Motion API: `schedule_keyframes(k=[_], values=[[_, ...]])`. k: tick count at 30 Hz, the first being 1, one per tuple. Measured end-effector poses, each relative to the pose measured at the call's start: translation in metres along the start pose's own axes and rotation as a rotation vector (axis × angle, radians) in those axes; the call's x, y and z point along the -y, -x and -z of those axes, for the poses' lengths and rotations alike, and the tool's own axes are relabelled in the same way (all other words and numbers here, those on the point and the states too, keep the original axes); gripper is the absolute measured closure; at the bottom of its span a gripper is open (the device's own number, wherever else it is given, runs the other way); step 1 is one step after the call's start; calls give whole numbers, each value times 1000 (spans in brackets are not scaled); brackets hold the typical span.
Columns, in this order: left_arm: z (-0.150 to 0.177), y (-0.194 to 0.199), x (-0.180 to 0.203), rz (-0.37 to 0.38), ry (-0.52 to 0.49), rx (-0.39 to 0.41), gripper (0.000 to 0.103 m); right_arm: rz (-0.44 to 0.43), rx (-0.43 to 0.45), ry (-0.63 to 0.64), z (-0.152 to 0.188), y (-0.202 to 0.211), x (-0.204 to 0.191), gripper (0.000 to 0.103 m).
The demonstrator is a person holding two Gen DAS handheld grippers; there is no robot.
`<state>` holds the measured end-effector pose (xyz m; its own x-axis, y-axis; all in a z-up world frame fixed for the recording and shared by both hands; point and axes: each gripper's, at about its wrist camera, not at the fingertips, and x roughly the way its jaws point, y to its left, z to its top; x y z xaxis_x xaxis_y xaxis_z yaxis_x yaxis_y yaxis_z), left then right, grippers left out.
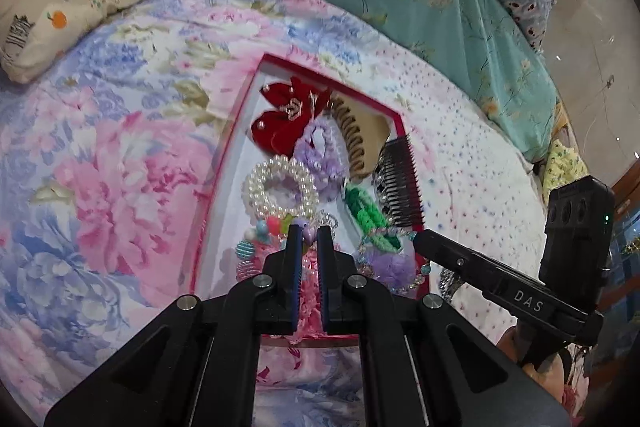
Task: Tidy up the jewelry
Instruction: 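Carry the bead bracelet with the left tool while the right tool carries the blue bracelet into the tray, then open both tools to release the bracelets in the tray and withdraw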
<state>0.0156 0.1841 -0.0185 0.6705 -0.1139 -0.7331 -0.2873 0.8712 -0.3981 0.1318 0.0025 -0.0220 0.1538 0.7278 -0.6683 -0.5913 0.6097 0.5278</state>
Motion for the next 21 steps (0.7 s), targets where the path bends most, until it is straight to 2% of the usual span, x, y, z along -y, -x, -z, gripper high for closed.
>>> schedule_keyframes(k=[6,8,11,15,18,21], values=[[12,-21,5,4,-3,-48,98,57,-23,-26,9,-8,21,92],[15,-24,6,29,4,-67,98,66,-25,-27,11,-9,24,92],[20,-28,6,19,3,-78,98,82,-20,-28,15,-11,28,92],[21,-29,1,29,29,-85,98,86,-27,-42,21,-16,33,92],[24,-31,1,24,31,-99,98,84,-35,-55,26,-19,38,88],[26,-30,4,7,22,-98,98,74,-38,-63,29,-20,40,88]])
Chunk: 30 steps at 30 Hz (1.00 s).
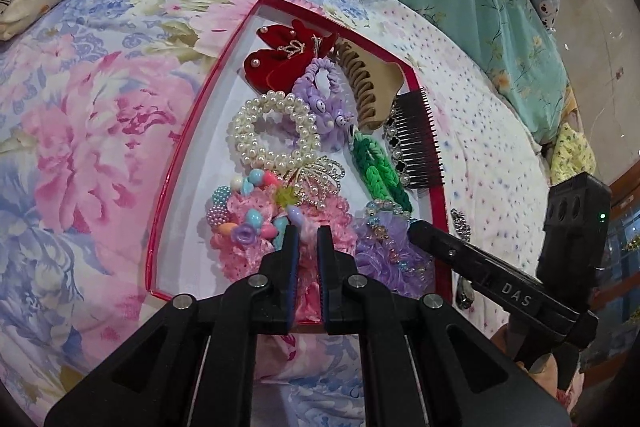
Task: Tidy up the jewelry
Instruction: 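Open both tools to release the bracelets in the tray and withdraw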
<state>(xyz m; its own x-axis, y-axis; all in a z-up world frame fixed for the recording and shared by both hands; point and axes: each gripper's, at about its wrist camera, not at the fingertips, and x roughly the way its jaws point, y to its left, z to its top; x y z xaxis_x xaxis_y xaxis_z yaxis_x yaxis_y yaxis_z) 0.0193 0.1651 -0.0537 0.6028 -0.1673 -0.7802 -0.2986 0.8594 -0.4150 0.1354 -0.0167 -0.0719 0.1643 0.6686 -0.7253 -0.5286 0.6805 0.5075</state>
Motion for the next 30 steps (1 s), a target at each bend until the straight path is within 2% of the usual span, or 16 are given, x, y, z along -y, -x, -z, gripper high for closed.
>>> schedule_keyframes(k=[9,15,18,20,27,29,30], values=[[1,-3,2,-16,-8,-5,98,-4,3,-7,2,3,-1,86],[1,-2,-2,-3,10,-5,95,-21,16,-6,1,10,-6,70],[1,1,-2,0,11,5,85,-24,32,-6,1,17,-9,69],[1,4,-1,-1,8,17,68,-29,41,-13,0,22,-8,63],[0,11,-3,13,22,38,65,-92,89,-47,0,42,-8,51],[1,13,-4,23,32,38,57,-107,102,-68,0,47,-5,43],[1,14,-4,25,35,40,57,-113,107,-76,1,49,-3,42]])
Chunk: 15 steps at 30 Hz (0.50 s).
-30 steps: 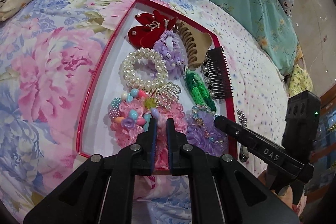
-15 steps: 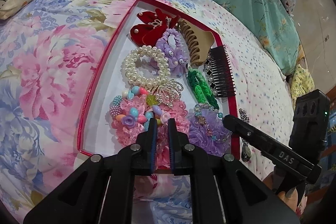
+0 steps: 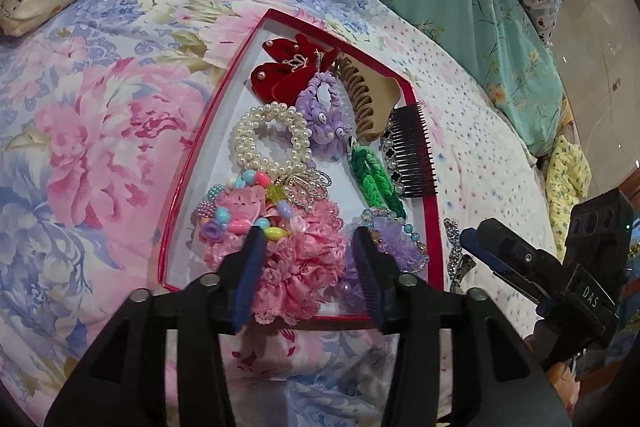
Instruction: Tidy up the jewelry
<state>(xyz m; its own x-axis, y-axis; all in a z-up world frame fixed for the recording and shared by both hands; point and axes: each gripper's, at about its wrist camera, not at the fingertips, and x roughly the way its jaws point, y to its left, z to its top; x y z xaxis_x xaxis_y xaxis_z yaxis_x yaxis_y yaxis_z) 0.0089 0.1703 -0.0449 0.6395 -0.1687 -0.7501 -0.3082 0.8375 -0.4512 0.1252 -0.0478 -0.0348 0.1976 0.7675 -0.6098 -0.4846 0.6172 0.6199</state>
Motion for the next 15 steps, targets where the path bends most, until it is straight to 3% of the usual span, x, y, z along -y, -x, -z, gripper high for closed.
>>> schedule_keyframes(k=[3,4,9,11,13,15], values=[[3,8,0,1,20,12,56,-27,8,-31,-1,6,5,39],[4,10,-1,-6,33,13,50,-36,9,-41,0,8,7,37],[10,29,0,53,90,33,44,-107,18,-120,1,13,20,31],[12,37,1,66,113,45,29,-150,10,-173,2,13,26,28],[14,44,2,48,126,51,20,-170,6,-195,4,13,29,28],[16,51,3,8,137,45,19,-175,2,-201,5,15,30,26]])
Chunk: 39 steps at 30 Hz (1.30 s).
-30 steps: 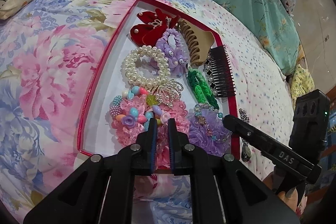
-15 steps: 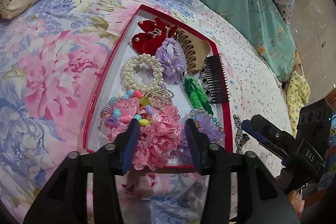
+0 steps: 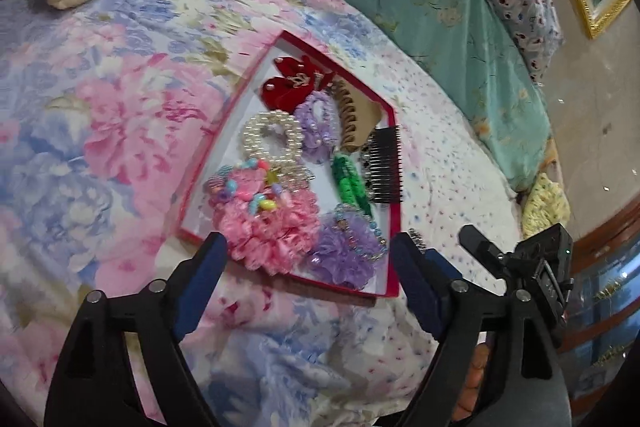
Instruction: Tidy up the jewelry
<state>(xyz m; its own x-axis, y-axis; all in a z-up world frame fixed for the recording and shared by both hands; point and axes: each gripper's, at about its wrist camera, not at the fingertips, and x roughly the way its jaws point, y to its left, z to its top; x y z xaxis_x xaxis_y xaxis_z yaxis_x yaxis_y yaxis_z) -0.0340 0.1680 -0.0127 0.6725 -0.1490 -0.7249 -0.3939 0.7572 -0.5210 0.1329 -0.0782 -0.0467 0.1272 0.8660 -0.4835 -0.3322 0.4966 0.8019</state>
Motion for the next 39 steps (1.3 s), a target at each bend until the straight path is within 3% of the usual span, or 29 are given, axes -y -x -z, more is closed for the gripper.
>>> schedule_keyframes(k=[7,11,15,18,20,22,25,31,39], values=[[7,22,4,-100,0,6,19,60,20,62,3,13,-12,11],[7,39,14,-162,-43,54,19,164,60,212,6,27,-37,3],[6,60,30,-221,-111,118,17,261,87,385,11,40,-69,2],[7,71,43,-279,-182,153,13,307,133,507,17,55,-93,1],[9,74,51,-335,-233,164,2,310,155,562,20,63,-106,0],[12,76,56,-370,-276,178,0,307,160,619,23,68,-118,0],[14,74,56,-377,-295,174,0,314,149,676,28,70,-127,0],[16,54,45,-375,-265,105,0,357,65,670,34,50,-116,0],[24,31,35,-445,-263,36,0,425,-56,680,50,15,-99,0]])
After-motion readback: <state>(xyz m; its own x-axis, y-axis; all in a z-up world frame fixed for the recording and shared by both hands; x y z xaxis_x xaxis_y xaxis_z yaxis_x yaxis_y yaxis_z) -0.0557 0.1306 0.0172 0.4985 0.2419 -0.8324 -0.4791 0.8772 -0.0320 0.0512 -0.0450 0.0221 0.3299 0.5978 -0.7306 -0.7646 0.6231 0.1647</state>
